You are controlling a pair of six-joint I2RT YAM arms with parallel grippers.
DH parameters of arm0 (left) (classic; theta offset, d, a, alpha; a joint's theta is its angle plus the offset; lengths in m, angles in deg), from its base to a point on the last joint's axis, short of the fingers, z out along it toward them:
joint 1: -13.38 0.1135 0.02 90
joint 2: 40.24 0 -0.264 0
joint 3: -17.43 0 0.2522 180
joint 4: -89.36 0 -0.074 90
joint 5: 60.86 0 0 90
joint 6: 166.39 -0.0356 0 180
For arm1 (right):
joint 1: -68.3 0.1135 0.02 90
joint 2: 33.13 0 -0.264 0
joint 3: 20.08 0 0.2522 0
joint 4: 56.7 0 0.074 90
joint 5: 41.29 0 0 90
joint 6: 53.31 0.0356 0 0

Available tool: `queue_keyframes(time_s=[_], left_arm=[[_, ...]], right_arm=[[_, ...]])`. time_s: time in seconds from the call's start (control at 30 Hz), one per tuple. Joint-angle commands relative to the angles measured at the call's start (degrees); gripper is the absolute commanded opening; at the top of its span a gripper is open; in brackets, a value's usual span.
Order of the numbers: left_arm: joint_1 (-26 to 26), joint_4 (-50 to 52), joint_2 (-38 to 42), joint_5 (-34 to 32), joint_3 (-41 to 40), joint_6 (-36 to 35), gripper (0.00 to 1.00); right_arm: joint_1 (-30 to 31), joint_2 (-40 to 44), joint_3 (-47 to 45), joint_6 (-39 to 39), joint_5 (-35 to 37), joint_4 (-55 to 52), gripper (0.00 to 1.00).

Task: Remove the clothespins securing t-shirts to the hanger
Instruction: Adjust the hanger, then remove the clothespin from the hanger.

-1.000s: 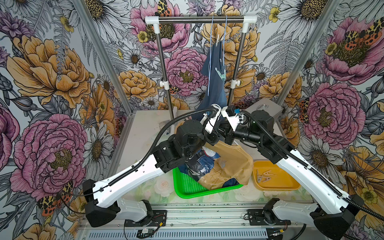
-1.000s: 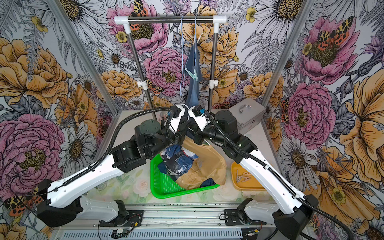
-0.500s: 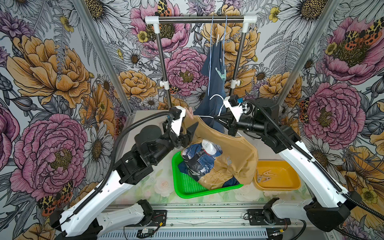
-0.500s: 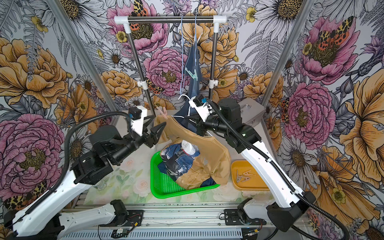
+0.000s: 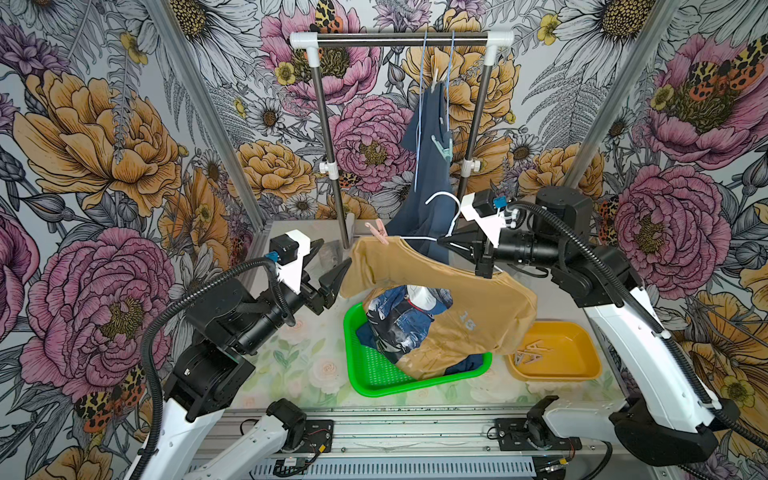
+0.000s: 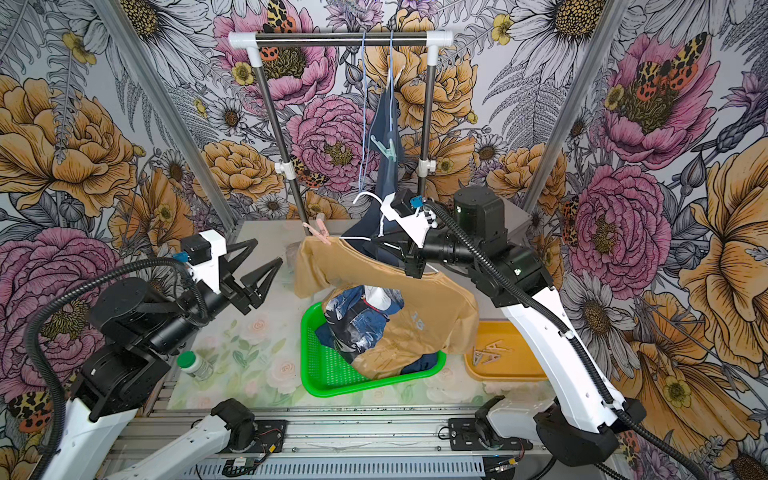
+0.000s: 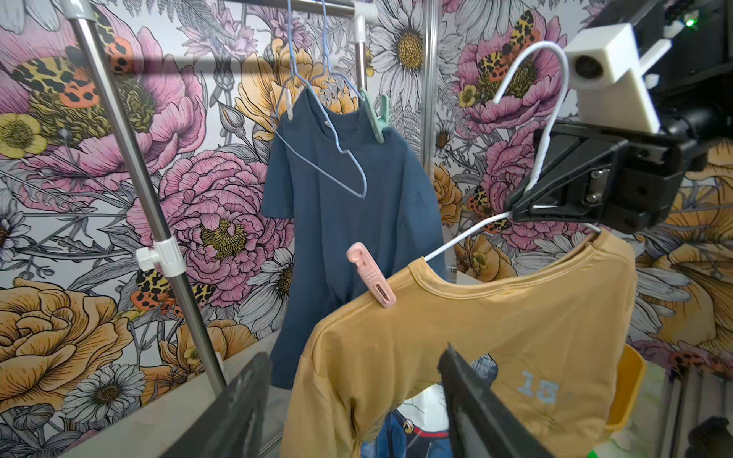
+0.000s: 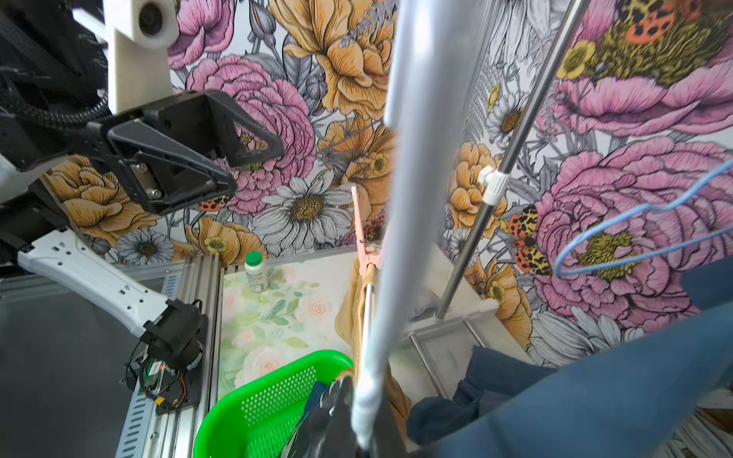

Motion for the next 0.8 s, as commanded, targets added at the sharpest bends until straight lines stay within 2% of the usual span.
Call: queue_keyframes(time_s=[0.0,0.17,0.4,0.6,0.77], left_arm=[[0.82,4.05,1.22,7.36,-2.82,-5.91,0.71],[1.05,4.98,2.3,14.61,-7.92,-11.8,0.73],[1.18,12.34,1.31,22.83,-13.16,-22.57,0.76],[1.33,12.56,-0.21,23.58,-16.31,-28.34,0.77],[1.31,12.77,-5.15,24.81,-17.35,-32.32,0.76]], right_arm=[[0.57,1.93,-6.75,-5.19,0.09,-1.61,0.0],[1.54,4.84,-16.9,-10.6,2.62,-1.57,0.0],[2.89,7.51,-24.54,-14.18,3.87,-1.75,0.0],[3.86,8.79,-28.31,-16.84,5.2,-2.25,0.0],[5.43,8.62,-28.4,-19.01,6.64,-3.48,0.0]])
